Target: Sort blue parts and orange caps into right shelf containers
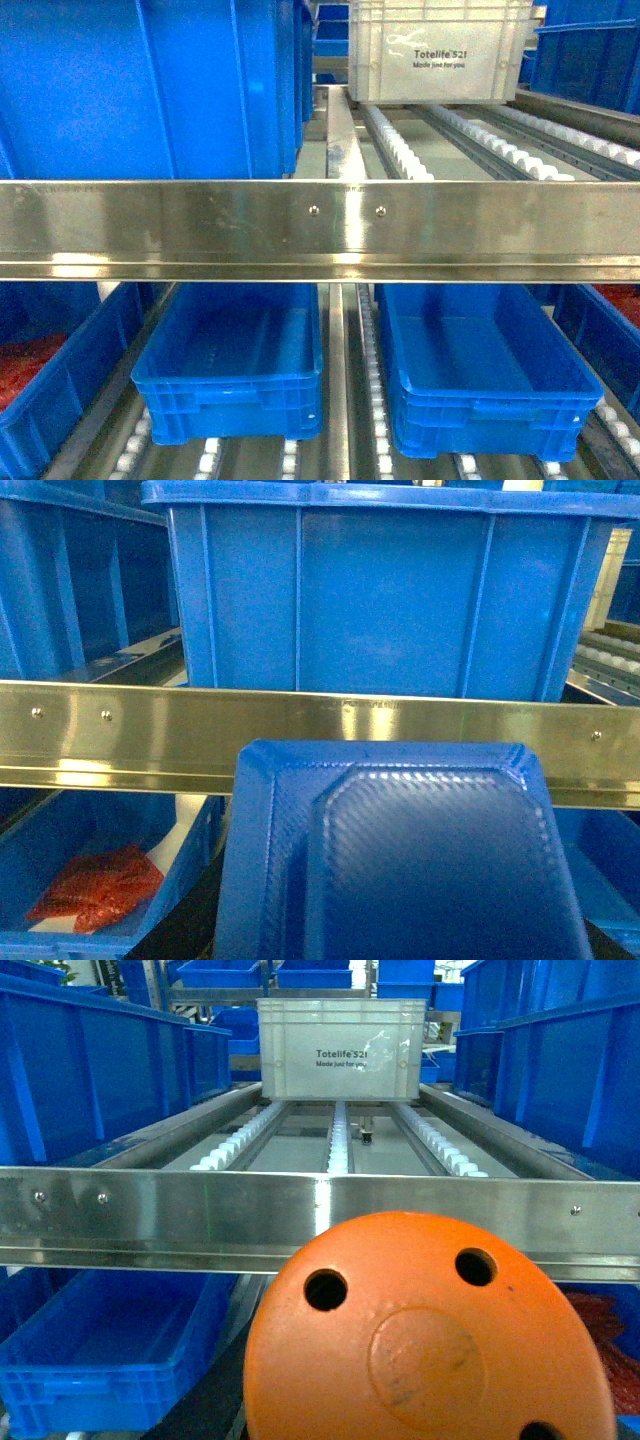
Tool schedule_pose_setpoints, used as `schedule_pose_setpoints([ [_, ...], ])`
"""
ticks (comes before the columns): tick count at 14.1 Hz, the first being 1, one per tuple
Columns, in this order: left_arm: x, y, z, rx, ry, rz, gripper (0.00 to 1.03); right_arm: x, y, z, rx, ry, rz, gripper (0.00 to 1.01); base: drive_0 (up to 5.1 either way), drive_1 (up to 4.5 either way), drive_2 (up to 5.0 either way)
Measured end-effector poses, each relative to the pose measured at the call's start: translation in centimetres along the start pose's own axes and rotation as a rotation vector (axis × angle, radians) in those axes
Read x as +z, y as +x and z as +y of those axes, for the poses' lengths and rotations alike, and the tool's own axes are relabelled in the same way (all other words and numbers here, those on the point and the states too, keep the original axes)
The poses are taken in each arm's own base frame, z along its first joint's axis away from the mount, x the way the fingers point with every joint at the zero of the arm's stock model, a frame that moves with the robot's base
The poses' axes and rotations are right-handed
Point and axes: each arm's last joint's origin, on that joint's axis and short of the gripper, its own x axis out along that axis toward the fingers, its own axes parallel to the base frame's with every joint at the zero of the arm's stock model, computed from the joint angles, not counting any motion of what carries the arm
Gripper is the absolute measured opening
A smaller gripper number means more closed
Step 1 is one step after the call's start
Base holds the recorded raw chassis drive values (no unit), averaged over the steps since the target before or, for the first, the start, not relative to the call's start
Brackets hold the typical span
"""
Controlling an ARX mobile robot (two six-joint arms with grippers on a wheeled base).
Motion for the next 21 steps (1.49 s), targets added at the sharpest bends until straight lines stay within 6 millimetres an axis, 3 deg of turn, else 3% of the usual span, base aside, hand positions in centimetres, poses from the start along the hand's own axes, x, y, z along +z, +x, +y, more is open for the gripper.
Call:
schedule_pose_setpoints([
  [5, 0.0, 0.0, 0.0, 0.0, 0.0, 0.0, 0.41, 0.0, 0.0, 0.0, 0.0, 0.0, 0.0, 0.44, -5.0, 2.43, 2.4],
  [21, 0.0, 0.0, -0.01, -0.002, 0.003, 0.0, 0.41, 0.0, 0.0, -0.01, -0.002, 0.0, 0.0, 0.44, -0.3, -0.25, -0.3],
])
